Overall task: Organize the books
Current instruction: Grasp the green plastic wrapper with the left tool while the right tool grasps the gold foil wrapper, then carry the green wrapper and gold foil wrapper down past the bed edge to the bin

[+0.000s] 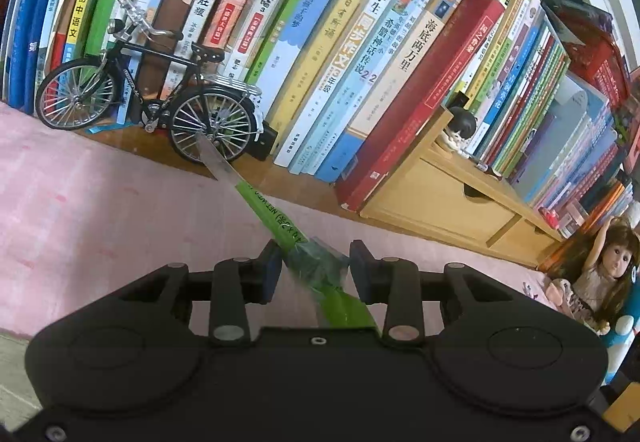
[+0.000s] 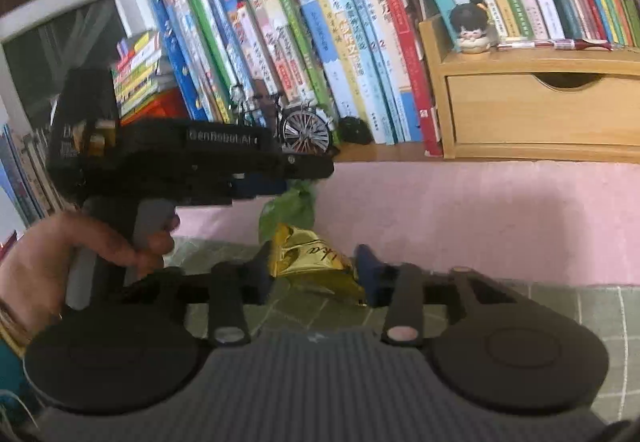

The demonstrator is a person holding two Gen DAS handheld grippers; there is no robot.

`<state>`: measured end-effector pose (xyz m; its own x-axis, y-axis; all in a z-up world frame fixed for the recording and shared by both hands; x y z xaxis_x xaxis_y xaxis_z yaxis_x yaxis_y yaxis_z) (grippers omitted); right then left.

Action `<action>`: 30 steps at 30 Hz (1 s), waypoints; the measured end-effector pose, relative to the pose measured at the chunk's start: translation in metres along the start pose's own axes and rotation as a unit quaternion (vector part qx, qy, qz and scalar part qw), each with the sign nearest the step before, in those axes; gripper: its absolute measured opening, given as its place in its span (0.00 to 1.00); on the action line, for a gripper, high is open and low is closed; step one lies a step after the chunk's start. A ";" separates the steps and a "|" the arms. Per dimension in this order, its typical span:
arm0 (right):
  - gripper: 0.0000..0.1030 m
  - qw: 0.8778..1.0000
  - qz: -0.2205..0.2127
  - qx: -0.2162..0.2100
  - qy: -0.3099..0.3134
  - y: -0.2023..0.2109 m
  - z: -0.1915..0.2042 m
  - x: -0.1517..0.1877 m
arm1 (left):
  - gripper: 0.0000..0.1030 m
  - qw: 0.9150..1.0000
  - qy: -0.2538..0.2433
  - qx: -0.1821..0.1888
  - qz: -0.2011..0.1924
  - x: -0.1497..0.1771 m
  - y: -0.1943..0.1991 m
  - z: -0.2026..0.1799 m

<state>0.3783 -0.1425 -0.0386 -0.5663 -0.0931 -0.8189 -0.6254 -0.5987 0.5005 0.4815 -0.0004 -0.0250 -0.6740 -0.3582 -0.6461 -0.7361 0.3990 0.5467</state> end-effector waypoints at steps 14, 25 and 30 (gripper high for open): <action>0.31 0.999 -0.004 0.023 0.035 0.018 0.011 -0.007 | 0.34 0.998 -0.044 0.022 -0.027 -0.003 0.023 -0.030; 0.31 0.999 -0.012 0.041 0.033 0.050 0.016 -0.012 | 0.34 0.999 -0.045 0.020 -0.015 0.015 0.042 -0.034; 0.31 0.998 -0.019 0.045 0.026 0.077 0.029 -0.007 | 0.34 0.999 -0.040 0.013 -0.014 0.034 0.076 -0.025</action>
Point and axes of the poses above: each gripper's, at about its wrist camera, not at the fingertips, and y roughly against the way its jaws point, z to its left, x to its underside, the point moved 8 cm from there along -y, roughly the way its jaws point, and after that the axes turned 3 degrees about y, right-handed, at the moved point
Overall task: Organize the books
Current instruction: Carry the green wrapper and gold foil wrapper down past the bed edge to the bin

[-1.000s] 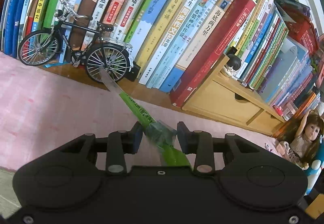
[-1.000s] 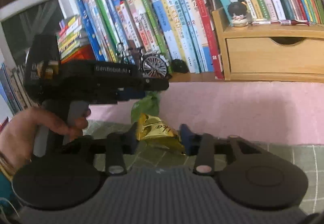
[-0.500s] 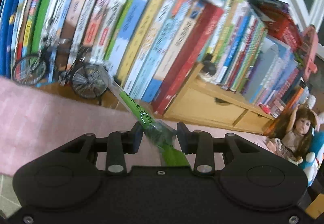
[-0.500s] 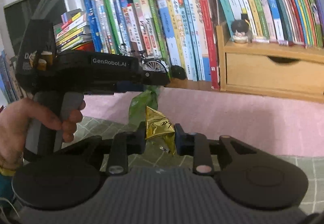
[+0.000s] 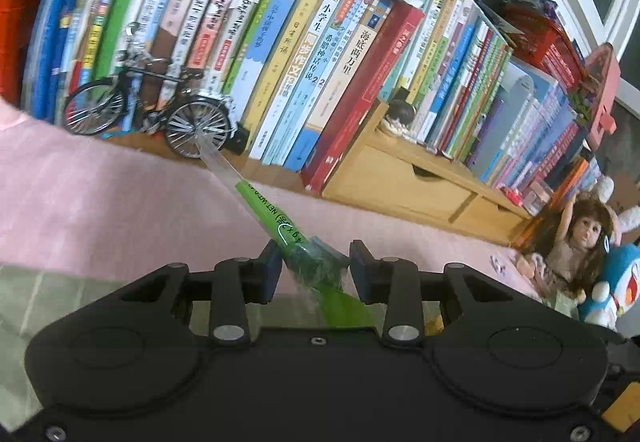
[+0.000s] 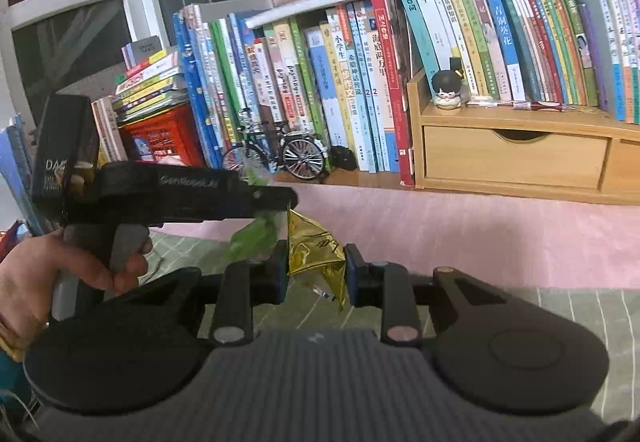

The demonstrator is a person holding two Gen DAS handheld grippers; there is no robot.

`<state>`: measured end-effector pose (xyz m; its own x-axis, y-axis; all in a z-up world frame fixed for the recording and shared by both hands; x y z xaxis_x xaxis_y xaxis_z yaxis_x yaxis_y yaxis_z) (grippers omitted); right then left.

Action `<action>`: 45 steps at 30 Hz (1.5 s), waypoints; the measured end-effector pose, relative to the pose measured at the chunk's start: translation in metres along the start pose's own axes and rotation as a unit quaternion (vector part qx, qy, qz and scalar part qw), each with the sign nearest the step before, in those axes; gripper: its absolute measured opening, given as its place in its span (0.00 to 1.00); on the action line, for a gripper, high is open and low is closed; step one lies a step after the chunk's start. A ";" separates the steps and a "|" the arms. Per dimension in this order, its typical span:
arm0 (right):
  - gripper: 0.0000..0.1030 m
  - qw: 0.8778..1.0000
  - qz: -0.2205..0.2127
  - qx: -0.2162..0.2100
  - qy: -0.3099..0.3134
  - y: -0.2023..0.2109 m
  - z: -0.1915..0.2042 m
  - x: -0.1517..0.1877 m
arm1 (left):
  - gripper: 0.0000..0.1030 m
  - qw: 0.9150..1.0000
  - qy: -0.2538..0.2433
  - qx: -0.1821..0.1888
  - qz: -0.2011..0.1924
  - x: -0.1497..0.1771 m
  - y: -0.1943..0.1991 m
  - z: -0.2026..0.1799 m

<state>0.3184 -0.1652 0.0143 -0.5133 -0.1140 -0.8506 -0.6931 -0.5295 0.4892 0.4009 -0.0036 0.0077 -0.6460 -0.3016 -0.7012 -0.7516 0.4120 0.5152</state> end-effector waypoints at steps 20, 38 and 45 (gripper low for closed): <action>0.31 1.000 0.009 0.003 0.003 0.099 0.076 0.050 | 0.34 0.998 -0.053 -0.006 0.023 0.095 0.145 -0.040; 0.31 1.000 0.020 0.009 -0.010 0.175 0.124 0.113 | 0.34 0.996 -0.078 0.010 0.032 0.177 0.245 -0.057; 0.32 1.000 0.012 0.007 -0.001 0.198 0.147 0.126 | 0.34 0.995 -0.094 0.017 0.032 0.207 0.280 -0.062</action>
Point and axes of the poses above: each gripper's, at about its wrist camera, not at the fingertips, and y roughly against the way its jaws point, z to its left, x to its underside, the point moved 8 cm from there along -y, roughly the way its jaws point, and after that the axes turned 3 degrees about y, right-handed, at the moved point
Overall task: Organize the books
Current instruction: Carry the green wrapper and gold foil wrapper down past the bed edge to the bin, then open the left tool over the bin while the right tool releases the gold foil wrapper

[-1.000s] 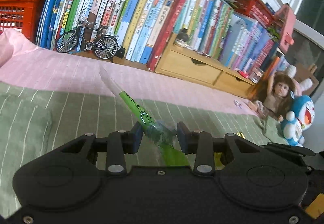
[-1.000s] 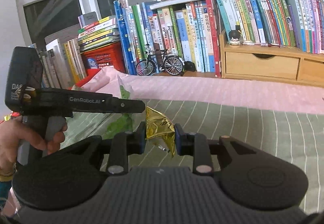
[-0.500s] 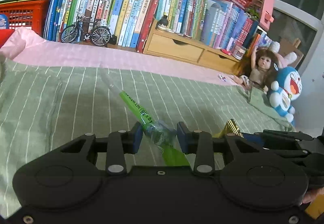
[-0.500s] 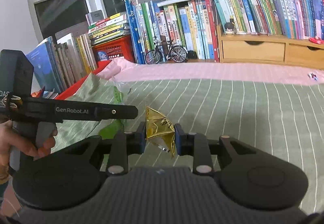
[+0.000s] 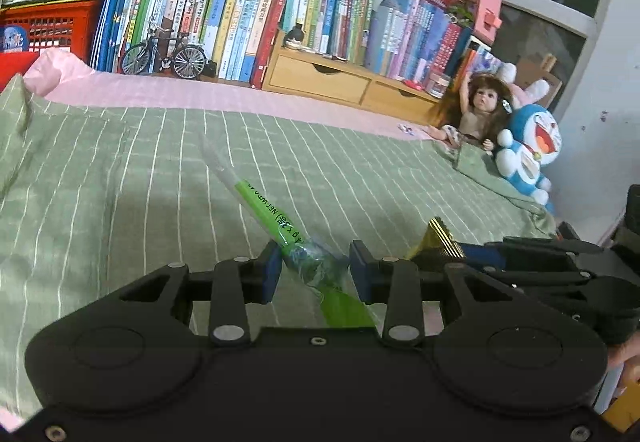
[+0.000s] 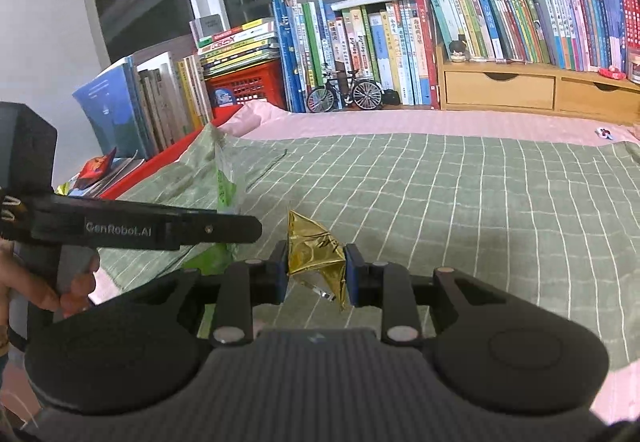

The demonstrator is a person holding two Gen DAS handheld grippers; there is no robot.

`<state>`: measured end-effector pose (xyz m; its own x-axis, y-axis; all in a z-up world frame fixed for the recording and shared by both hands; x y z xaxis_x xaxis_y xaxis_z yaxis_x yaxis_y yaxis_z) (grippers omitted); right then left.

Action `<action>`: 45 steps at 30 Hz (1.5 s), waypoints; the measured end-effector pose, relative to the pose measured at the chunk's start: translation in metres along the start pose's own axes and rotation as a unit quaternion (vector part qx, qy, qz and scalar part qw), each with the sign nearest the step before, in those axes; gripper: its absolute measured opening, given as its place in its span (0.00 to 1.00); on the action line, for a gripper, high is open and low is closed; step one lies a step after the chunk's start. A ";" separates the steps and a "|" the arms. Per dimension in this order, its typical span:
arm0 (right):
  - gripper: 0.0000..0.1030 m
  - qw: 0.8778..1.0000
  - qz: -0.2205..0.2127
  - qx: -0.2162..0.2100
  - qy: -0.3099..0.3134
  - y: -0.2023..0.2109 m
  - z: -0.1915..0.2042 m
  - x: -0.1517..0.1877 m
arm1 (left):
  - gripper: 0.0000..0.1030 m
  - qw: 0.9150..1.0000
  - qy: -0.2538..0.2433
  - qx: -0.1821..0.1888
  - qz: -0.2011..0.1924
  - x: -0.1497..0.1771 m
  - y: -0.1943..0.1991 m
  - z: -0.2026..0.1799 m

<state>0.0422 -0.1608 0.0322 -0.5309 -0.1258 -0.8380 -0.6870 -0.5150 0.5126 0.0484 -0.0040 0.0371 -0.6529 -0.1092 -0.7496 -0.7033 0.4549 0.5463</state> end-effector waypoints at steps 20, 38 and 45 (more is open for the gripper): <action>0.32 0.999 0.008 -0.032 -0.030 0.049 0.044 0.081 | 0.34 0.997 -0.023 0.050 0.046 0.103 0.057 -0.010; 0.32 0.993 0.076 -0.038 -0.076 0.059 0.055 0.172 | 0.30 0.987 -0.002 0.090 0.134 0.218 0.079 -0.016; 0.32 0.991 0.092 -0.027 -0.088 0.057 0.049 0.188 | 0.30 0.985 0.030 0.079 0.149 0.237 0.063 -0.002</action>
Point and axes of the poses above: each gripper's, at about its wrist camera, not at the fingertips, and y roughly against the way its jaws point, z to its left, x to its underside, the point moved 8 cm from there along -y, roughly the way its jaws point, and after that the axes turned 3 degrees about y, right-handed, at the moved point
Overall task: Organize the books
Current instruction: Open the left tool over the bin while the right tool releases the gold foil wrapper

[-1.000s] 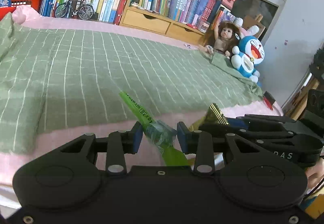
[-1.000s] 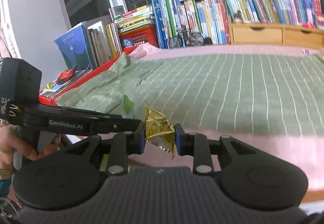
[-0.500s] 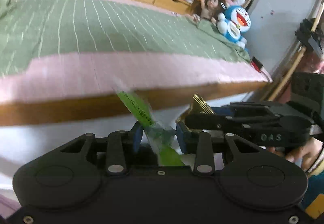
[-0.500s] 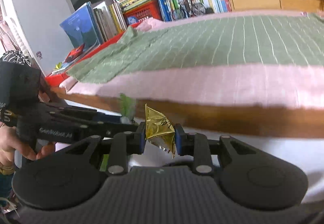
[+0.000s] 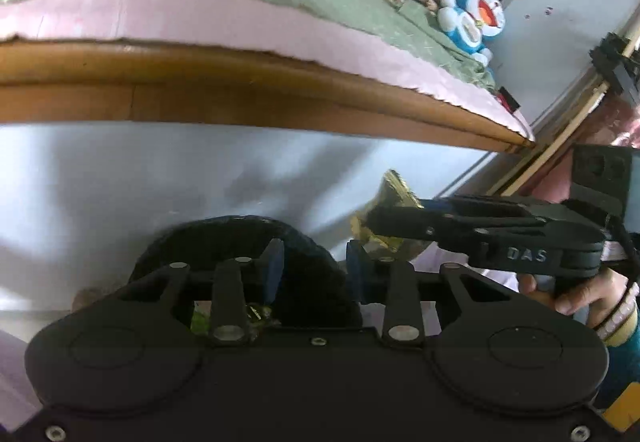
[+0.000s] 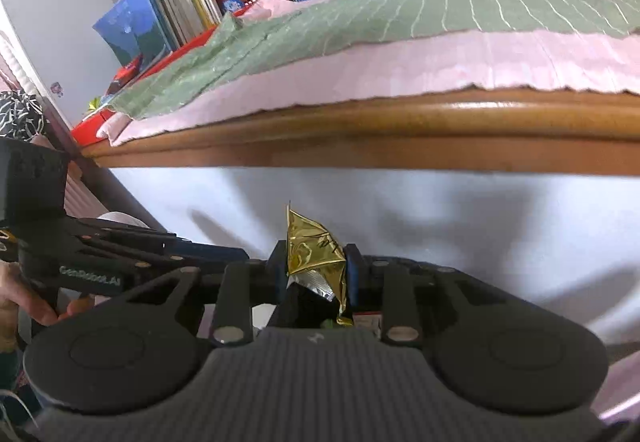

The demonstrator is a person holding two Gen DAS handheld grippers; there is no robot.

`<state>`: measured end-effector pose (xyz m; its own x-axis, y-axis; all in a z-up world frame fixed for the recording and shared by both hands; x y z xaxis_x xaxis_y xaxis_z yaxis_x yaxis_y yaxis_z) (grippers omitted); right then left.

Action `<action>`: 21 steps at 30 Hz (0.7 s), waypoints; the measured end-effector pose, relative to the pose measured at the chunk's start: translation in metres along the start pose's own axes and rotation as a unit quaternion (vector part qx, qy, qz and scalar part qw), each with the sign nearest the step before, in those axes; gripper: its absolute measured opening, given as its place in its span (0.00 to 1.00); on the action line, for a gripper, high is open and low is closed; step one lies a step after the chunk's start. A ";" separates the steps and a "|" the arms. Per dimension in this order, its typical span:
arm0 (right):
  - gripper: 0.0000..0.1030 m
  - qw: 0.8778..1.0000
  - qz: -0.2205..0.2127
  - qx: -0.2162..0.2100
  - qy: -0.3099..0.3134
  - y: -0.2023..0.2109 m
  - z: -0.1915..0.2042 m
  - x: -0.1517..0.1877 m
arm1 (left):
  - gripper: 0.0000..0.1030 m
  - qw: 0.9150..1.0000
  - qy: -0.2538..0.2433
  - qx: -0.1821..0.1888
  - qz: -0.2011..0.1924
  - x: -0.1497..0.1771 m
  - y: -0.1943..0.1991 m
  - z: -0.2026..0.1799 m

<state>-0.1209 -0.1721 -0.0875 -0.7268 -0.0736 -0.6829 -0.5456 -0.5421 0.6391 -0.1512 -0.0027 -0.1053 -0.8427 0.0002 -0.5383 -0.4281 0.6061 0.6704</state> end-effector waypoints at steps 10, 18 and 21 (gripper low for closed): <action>0.99 0.996 0.060 0.070 -0.008 -0.016 -0.014 0.021 | 1.00 0.997 -0.015 -0.071 0.016 0.004 -0.014 0.020; 1.00 0.990 0.102 0.076 -0.065 -0.031 -0.028 0.031 | 1.00 0.989 0.011 -0.132 0.071 0.026 -0.035 0.044; 1.00 0.983 0.144 0.098 -0.063 -0.039 -0.031 0.046 | 1.00 0.984 0.035 -0.152 0.085 0.040 -0.043 0.054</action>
<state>-0.1204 -0.1805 -0.1545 -0.9019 -0.0885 -0.4227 -0.3714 -0.3408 0.8637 -0.1484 0.0140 -0.1834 -0.9264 0.0184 -0.3761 -0.3487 0.3356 0.8751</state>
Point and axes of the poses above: each gripper's, at about its wrist camera, not at the fingertips, and y roughly against the way its jaws point, z to its left, x to its underside, the point moved 8 cm from there along -y, roughly the way its jaws point, and after that the axes turned 3 degrees about y, right-handed, at the moved point
